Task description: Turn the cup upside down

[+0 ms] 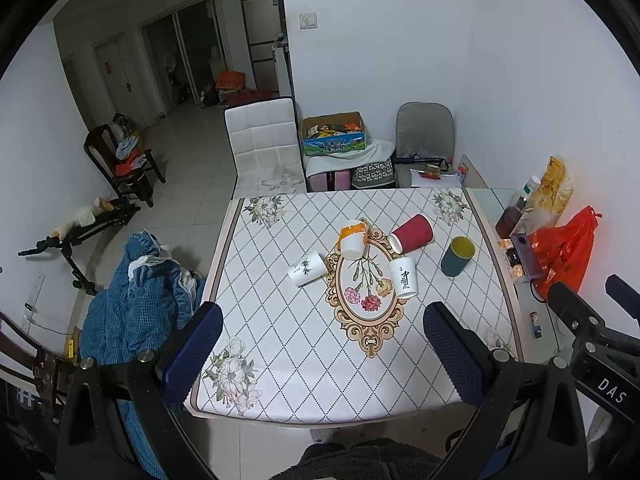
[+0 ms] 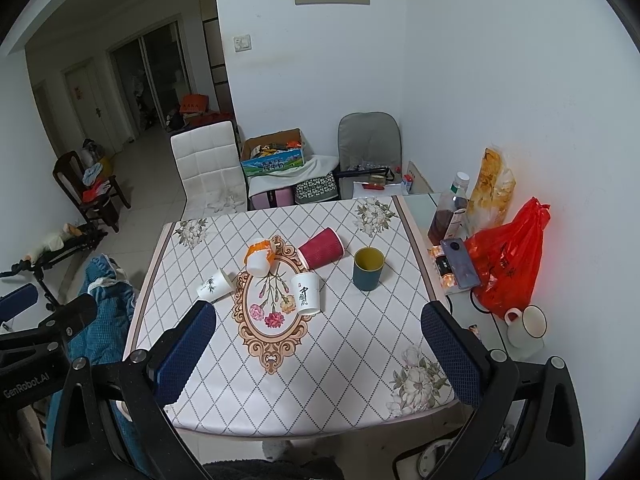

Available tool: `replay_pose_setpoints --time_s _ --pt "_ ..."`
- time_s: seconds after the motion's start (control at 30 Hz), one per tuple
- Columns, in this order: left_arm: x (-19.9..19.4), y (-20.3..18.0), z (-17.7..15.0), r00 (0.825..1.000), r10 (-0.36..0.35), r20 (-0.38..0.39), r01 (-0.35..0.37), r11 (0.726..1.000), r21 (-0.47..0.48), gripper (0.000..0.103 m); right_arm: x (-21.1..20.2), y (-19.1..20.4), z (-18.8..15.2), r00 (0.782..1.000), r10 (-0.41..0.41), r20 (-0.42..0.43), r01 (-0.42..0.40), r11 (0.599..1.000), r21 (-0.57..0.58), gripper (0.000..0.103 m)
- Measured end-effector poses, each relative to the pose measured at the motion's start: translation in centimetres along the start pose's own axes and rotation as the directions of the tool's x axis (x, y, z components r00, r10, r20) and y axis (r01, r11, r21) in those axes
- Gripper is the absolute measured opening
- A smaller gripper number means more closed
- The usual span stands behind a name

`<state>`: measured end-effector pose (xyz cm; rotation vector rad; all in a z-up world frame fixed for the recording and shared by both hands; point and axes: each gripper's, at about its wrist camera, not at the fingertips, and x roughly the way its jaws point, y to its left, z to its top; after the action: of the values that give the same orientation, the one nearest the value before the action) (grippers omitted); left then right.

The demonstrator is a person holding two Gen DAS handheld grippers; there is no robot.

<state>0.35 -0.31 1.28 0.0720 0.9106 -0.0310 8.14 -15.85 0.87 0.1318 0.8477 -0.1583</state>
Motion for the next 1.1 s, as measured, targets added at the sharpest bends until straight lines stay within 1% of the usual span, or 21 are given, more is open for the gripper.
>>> replay_pose_setpoints --time_s 0.33,0.7,0.77,1.1 --pt "0.0 0.0 -0.2 1.000 0.000 0.003 0.000 1.000 -0.001 0.103 0.1 0.0 -0.1 1.000 0.000 0.000 0.000 1.000 0.000 0.103" --pt "-0.4 -0.5 0.5 1.000 -0.003 0.007 0.003 1.000 0.000 0.103 -0.5 0.0 0.2 1.000 0.000 0.010 0.000 1.000 0.001 0.103" --pt "-0.7 -1.1 0.8 1.000 -0.003 0.009 0.003 1.000 0.001 0.103 -0.5 0.0 0.2 1.000 0.000 0.009 0.000 1.000 -0.001 0.103" --pt "-0.8 -1.0 0.8 1.000 -0.001 0.010 0.001 1.000 0.002 0.103 -0.9 -0.4 0.4 1.000 0.003 0.012 -0.003 1.000 0.001 0.103"
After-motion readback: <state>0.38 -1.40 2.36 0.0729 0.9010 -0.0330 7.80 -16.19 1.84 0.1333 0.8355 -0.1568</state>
